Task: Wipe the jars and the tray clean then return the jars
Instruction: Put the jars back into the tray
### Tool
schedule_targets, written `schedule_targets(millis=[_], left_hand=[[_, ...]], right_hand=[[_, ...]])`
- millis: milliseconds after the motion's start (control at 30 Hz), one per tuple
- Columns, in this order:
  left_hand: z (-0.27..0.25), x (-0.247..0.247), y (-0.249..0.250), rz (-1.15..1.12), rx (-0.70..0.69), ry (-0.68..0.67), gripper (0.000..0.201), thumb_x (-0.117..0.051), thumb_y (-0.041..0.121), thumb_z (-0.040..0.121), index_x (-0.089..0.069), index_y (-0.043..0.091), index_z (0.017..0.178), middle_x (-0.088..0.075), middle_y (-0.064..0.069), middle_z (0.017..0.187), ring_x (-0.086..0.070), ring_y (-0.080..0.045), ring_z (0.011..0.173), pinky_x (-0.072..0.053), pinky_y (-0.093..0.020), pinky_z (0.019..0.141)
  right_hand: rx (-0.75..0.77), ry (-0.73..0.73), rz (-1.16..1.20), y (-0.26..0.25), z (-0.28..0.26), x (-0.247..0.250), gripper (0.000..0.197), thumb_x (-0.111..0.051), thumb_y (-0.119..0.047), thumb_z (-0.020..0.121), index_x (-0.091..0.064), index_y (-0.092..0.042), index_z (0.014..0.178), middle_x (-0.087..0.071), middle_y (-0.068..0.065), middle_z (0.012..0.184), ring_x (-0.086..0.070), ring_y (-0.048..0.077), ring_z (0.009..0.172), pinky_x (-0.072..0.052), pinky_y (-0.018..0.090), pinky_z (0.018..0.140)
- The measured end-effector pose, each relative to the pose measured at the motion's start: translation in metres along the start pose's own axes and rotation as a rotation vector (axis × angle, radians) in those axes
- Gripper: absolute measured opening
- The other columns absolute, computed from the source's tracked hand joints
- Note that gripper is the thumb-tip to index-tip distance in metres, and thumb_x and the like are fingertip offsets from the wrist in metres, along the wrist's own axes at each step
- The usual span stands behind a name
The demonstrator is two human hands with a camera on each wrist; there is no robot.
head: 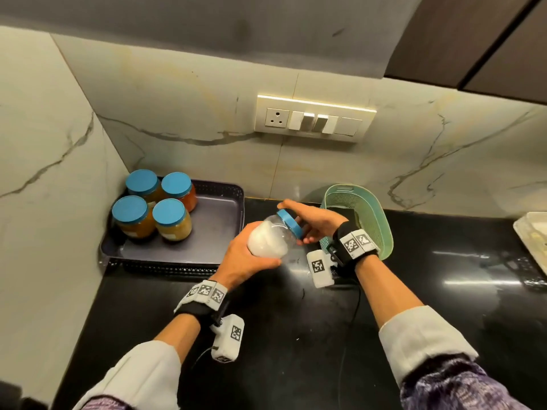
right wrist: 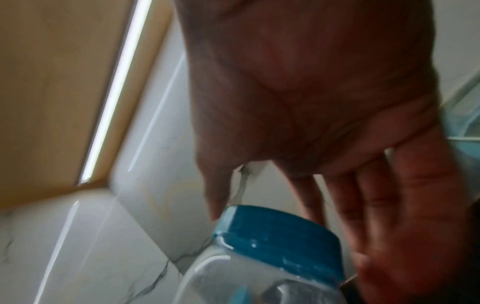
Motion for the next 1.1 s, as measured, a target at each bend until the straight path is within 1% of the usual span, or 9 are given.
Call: schedule_targets(millis=[100,200,300,400,533,633,733,833,1100], left_hand=[[-0.01,0.004,-0.004,-0.414,0.211,-0.014,0.071,-0.093,0.015,0.061,-0.061,0.018,0.124,-0.069,-0.01,0.114,-0.07,-0.022,0.096,-0.062,-0.031,0.067],[-0.022,0.005,-0.006,-0.77,0.39,-0.082,0.087,-0.081,0.033,0.057,-0.057,0.001,0.134,-0.067,-0.033,0.114,-0.069,-0.039,0.087,-0.06,-0.038,0.067],[-0.033,0.012,-0.004,-0.974,0.433,-0.168,0.088,-0.083,0.04,0.06,-0.056,0.003,0.135,-0.063,-0.042,0.119,-0.067,-0.042,0.083,-0.06,-0.04,0.07],[-0.036,0.022,-0.005,-1.052,0.441,-0.257,0.086,-0.079,0.052,0.071,-0.056,0.006,0.14,-0.06,-0.042,0.126,-0.065,-0.045,0.092,-0.054,-0.047,0.083],[-0.028,0.045,-0.017,-0.746,0.483,-0.071,0.058,-0.048,0.057,0.098,-0.062,0.013,0.133,-0.072,-0.025,0.122,-0.069,-0.043,0.108,-0.055,-0.047,0.085],[-0.023,0.079,-0.032,-0.271,0.347,0.133,0.05,-0.058,0.061,0.092,-0.066,0.018,0.118,-0.074,-0.008,0.107,-0.07,-0.032,0.106,-0.057,-0.041,0.083],[-0.029,0.108,-0.045,0.419,0.108,0.123,0.033,-0.071,0.045,0.091,-0.067,0.022,0.114,-0.068,0.004,0.109,-0.064,-0.018,0.105,-0.053,-0.039,0.09],[-0.033,0.119,-0.063,0.904,-0.113,0.031,0.033,-0.074,0.035,0.086,-0.069,0.017,0.113,-0.067,-0.001,0.11,-0.062,-0.024,0.107,-0.047,-0.042,0.094],[-0.039,0.185,-0.103,0.76,-0.09,0.107,0.025,-0.073,0.039,0.083,-0.071,0.021,0.101,-0.067,0.007,0.099,-0.06,-0.018,0.097,-0.042,-0.03,0.092]], right_hand=[[0.21,0.041,-0.064,-0.019,-0.01,-0.008,0.069,-0.056,-0.076,0.09,-0.069,-0.015,0.121,-0.075,0.015,0.11,-0.075,0.024,0.082,-0.064,0.036,0.071],[0.458,-0.022,-0.04,-0.034,-0.018,-0.025,0.04,-0.072,-0.049,0.093,-0.069,-0.027,0.126,-0.066,0.004,0.129,-0.067,0.026,0.113,-0.064,0.04,0.076],[0.493,-0.025,0.029,-0.041,-0.022,-0.039,0.037,-0.072,-0.05,0.084,-0.071,-0.03,0.115,-0.068,0.005,0.121,-0.067,0.03,0.105,-0.058,0.029,0.062],[0.468,0.076,0.064,-0.048,-0.019,-0.044,0.044,-0.073,-0.054,0.083,-0.073,-0.016,0.105,-0.066,0.007,0.1,-0.062,0.022,0.084,-0.05,0.024,0.055],[0.377,0.315,-0.017,-0.062,-0.013,-0.047,0.051,-0.068,-0.064,0.09,-0.072,-0.013,0.089,-0.063,0.001,0.074,-0.057,0.017,0.06,-0.045,0.022,0.048],[0.301,0.506,-0.155,-0.074,-0.011,-0.048,0.063,-0.065,-0.076,0.08,-0.072,-0.015,0.092,-0.071,0.004,0.082,-0.066,0.023,0.07,-0.052,0.028,0.057],[0.293,0.641,-0.289,-0.093,-0.006,-0.056,0.071,-0.065,-0.082,0.067,-0.071,-0.018,0.098,-0.073,0.007,0.096,-0.068,0.029,0.09,-0.058,0.036,0.075],[0.323,0.69,-0.442,-0.119,0.007,-0.07,0.066,-0.07,-0.075,0.071,-0.07,-0.018,0.104,-0.069,0.004,0.096,-0.064,0.027,0.089,-0.048,0.032,0.071],[0.377,0.66,-0.571,-0.171,0.082,-0.1,0.066,-0.078,-0.063,0.076,-0.068,-0.017,0.121,-0.07,0.009,0.117,-0.068,0.031,0.107,-0.057,0.04,0.087]])
Point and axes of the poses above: each hand's wrist, its own z-axis towards the middle knuckle, its own x-axis out of the back of the hand, y = z × x, the point moved 5 cm from there along z, towards the middle knuckle
